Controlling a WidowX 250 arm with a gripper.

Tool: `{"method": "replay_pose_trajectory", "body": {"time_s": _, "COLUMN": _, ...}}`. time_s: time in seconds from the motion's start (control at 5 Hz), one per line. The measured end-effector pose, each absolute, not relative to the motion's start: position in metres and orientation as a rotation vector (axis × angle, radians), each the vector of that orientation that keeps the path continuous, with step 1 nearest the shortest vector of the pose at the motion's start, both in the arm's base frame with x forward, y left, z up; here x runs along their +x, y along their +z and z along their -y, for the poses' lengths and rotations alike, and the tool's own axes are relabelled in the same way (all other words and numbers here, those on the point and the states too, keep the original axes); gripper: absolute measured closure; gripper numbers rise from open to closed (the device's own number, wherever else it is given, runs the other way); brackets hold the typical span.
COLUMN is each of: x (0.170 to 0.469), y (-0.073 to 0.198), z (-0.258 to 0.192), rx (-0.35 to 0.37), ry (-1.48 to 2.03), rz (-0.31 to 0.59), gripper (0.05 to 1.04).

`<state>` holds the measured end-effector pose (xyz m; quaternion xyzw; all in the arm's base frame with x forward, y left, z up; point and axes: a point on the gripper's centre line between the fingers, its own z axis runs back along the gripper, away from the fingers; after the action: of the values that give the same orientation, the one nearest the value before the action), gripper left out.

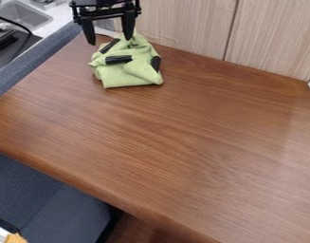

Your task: Unfold the cloth from top to bottom

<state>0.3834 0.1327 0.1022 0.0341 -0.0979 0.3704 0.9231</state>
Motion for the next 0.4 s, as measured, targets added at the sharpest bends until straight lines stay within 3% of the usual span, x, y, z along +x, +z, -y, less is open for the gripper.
{"method": "replay_pose_trajectory", "body": {"time_s": 0.4, "x": 0.385, "y": 0.073, "z": -0.131, "rx": 0.079, "ry": 0.8, "rz": 0.121, "gripper": 0.083}}
